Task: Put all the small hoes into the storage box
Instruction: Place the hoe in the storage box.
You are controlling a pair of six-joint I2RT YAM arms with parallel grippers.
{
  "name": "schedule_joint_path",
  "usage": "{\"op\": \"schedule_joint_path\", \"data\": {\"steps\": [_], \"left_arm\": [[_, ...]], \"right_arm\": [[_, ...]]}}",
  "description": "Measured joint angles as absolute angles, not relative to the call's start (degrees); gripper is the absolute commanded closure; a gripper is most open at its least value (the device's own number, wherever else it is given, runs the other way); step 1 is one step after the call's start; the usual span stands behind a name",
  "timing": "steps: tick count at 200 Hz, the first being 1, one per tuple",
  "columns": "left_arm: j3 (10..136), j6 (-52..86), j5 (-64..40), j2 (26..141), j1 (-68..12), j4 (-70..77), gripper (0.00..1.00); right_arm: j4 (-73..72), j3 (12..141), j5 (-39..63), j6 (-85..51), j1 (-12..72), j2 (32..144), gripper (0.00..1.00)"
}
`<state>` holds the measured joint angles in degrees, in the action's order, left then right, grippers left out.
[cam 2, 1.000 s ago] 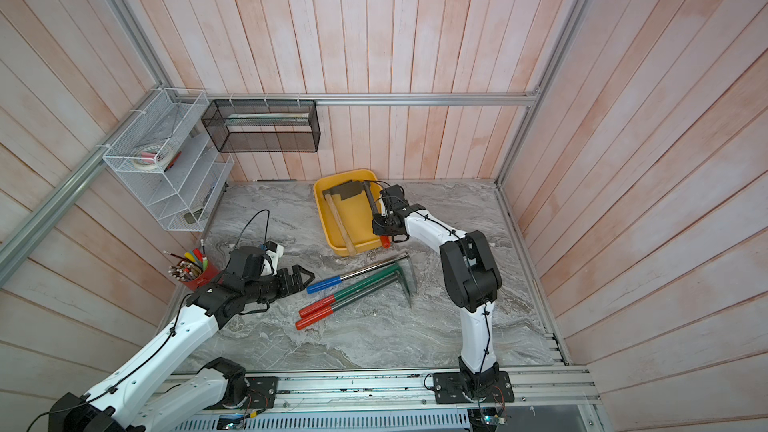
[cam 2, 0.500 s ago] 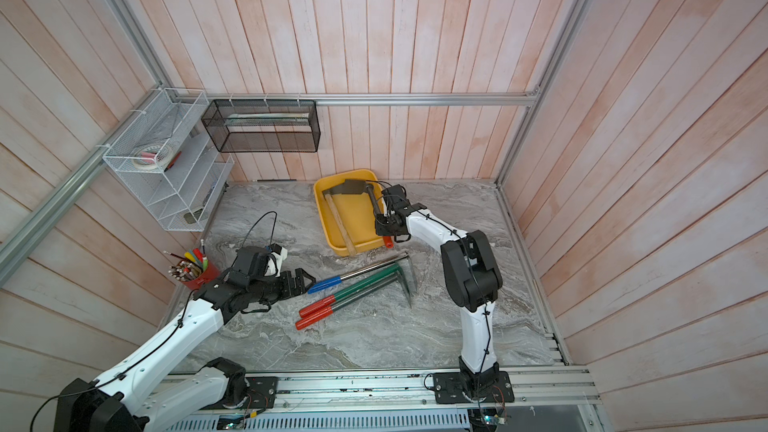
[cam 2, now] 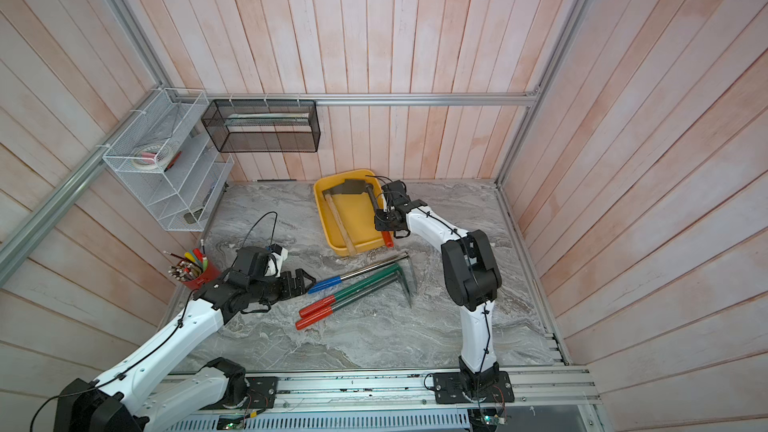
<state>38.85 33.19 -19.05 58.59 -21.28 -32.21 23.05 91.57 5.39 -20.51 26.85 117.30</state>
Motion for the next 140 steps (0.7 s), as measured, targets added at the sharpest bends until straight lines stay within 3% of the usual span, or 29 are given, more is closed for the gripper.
{"op": "schedule_joint_path", "data": {"steps": [47,97,140], "left_arm": [[38.85,33.19,-19.05,58.39,-21.28,-32.21,0.00],[38.85,33.19,-19.05,58.37,-21.28,-32.21,0.00],[38.85,33.19,-19.05,58.28,-21.28,-32.23,0.00]], "right_arm": [[24.10,92.84,5.32,-20.40,26.83,118.30,0.64],[24.58,95.35,4.51,-19.92,26.79,120.11,0.77],[24.97,98.63,3.73,-19.81,26.79,122.56,0.79]]}}
